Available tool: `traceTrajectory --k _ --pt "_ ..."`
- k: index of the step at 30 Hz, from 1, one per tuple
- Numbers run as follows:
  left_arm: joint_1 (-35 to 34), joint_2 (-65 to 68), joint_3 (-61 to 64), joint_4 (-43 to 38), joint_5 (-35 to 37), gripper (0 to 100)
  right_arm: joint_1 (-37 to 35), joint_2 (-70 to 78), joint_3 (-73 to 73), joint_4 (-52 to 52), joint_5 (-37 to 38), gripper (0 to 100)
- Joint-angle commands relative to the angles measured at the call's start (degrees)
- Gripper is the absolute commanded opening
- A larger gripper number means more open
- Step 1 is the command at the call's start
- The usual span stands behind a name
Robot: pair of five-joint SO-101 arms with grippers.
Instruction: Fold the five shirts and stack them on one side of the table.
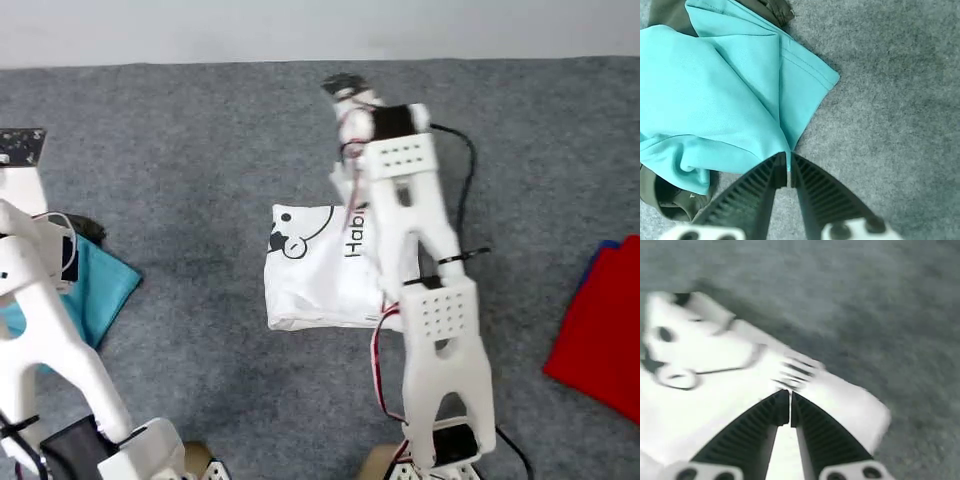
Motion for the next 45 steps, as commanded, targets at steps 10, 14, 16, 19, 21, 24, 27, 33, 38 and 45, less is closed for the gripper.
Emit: traceTrajectory --k 10,14,16,19,21,24,27,33,38,45 --pt "-0.26 -2.29 -0.22 0.26 -0.18 2 -11.30 9.63 -2.81 -14.81 0.62 0.9" --pt "-0.26 -2.29 -0.22 0.35 -0.09 2 -11.30 14.20 -3.08 -21.58 1.32 0.9" --pt "-0.18 -2.29 -0.22 0.35 -0.09 2 -11.47 13.67 -5.27 -20.26 1.85 0.9" --pt "-0.18 -2.29 -0.22 0.35 -0.09 2 -11.91 11.56 -11.43 -13.85 2.02 0.9" --pt "-0.18 -2.29 -0.22 0.35 -0.09 2 -12.09 10.51 -15.74 -8.84 2.02 0.9" --pt "-0.09 -2.29 -0.22 0.26 -0.09 2 -12.35 9.80 -21.71 -1.63 2.02 0.9" --pt "-0.09 -2.29 -0.22 0.26 -0.09 2 -12.62 9.63 -26.20 2.77 1.76 0.9" --pt "-0.09 -2.29 -0.31 0.18 -0.09 2 -13.14 3.82 -18.29 2.77 1.67 0.9" --pt "-0.09 -2.29 -0.48 0.09 -0.09 2 -13.67 -10.07 3.69 2.59 -2.73 0.9" --pt "-0.09 -2.29 -0.40 0.00 -0.09 2 -18.24 -23.60 25.67 1.54 -6.68 0.9"
